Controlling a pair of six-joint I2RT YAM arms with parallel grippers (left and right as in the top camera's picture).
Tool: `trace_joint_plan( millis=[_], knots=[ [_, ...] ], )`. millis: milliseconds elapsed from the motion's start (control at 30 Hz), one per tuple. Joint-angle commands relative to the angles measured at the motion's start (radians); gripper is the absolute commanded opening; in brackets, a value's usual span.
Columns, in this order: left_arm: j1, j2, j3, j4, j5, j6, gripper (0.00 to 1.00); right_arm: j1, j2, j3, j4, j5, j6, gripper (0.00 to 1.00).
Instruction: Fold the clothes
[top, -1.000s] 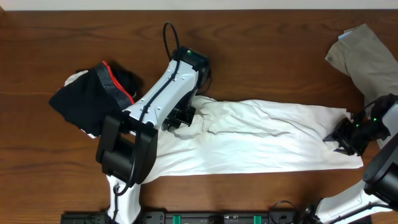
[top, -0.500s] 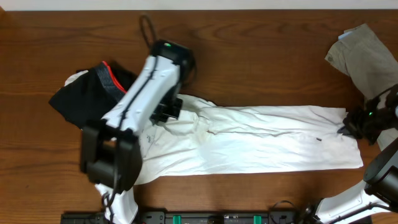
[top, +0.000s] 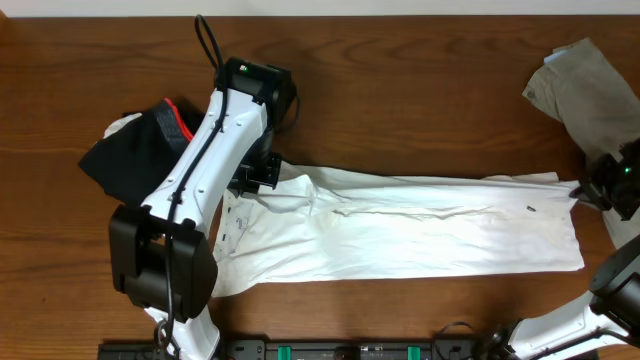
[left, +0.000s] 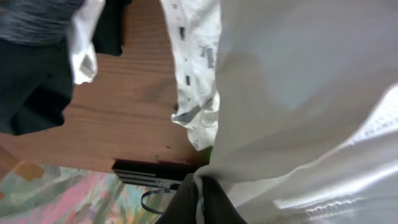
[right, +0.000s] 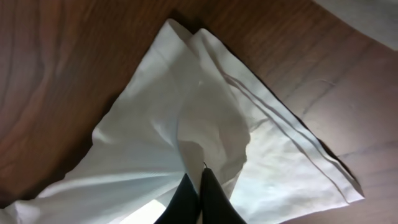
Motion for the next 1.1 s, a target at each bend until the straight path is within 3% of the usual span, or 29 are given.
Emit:
trace_joint_plan(
  millis=[0, 333, 467, 500, 567, 667, 733, 1067],
  knots=[
    [0.002, -0.015, -0.044, -0.079, 0.053, 0.051, 0.06, -0.011, -0.028, 0.024, -0.007, 0.003, -0.017, 0.04],
    [0.001, -0.089, -0.195, -0.053, 0.095, 0.032, 0.11, -0.010, -0.028, 0.024, -0.026, 0.002, -0.035, 0.06],
    [0.001, -0.089, -0.195, -0.060, 0.101, 0.032, 0.17, -0.010, -0.028, 0.024, -0.026, 0.003, -0.035, 0.15],
    [0.001, -0.089, -0.195, -0.067, 0.102, 0.031, 0.24, -0.010, -0.028, 0.024, -0.026, 0.003, -0.035, 0.20],
    [0.001, -0.090, -0.195, -0.069, 0.101, 0.032, 0.27, -0.010, -0.028, 0.024, -0.026, 0.003, -0.035, 0.29],
    [0.001, -0.095, -0.195, -0.070, 0.101, 0.032, 0.33, -0.010, -0.028, 0.024, -0.025, 0.003, -0.034, 0.34],
    [0.001, -0.103, -0.195, -0.069, 0.098, 0.032, 0.42, -0.010, -0.028, 0.024, -0.024, 0.003, -0.031, 0.39],
    [0.002, -0.107, -0.195, -0.062, 0.072, 0.029, 0.60, -0.010, -0.028, 0.024, -0.026, 0.002, -0.031, 0.43]
  ],
)
